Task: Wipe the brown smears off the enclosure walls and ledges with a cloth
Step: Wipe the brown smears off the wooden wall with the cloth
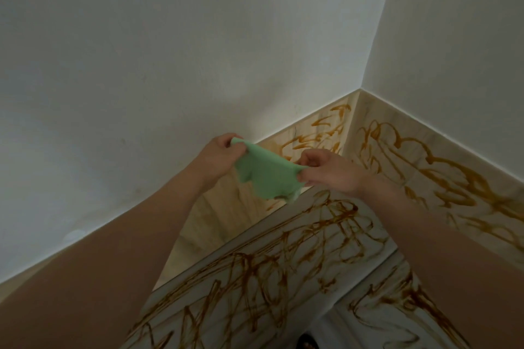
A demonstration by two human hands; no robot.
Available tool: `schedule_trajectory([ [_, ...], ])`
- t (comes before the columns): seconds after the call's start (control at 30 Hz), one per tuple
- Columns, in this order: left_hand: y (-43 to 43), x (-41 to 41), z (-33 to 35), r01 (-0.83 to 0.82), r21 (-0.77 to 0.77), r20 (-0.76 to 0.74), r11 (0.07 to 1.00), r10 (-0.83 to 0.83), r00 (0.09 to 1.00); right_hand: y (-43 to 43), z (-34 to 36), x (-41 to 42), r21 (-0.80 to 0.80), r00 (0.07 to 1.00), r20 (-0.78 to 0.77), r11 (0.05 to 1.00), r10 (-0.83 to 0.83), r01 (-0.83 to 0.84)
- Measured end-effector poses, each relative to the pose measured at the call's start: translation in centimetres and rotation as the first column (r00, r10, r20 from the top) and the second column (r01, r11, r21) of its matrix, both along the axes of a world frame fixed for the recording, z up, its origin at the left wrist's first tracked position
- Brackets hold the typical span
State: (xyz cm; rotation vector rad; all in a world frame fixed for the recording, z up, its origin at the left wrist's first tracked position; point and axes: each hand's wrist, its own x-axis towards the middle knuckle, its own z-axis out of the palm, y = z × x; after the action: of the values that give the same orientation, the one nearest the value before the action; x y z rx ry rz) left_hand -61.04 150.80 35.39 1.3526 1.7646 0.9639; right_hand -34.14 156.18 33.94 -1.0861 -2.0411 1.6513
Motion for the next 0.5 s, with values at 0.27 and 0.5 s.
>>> schedule_trajectory([
  [0.27, 1.9, 3.9, 6.5, 0.484, 0.182, -0.390, 0.856, -0.389, 0.835, 0.7, 1.4, -0.4, -0.604, 0.836, -0.528, 0.758, -0.149, -0.247],
  [0.5, 7.5, 5.9, 1.8, 0.621, -0.236, -0.750, 0.748, -0.546, 0.373, -1.7, -3.9, -4.9, -0.848, 0.755, -0.355, 0.530, -0.551, -0.011],
])
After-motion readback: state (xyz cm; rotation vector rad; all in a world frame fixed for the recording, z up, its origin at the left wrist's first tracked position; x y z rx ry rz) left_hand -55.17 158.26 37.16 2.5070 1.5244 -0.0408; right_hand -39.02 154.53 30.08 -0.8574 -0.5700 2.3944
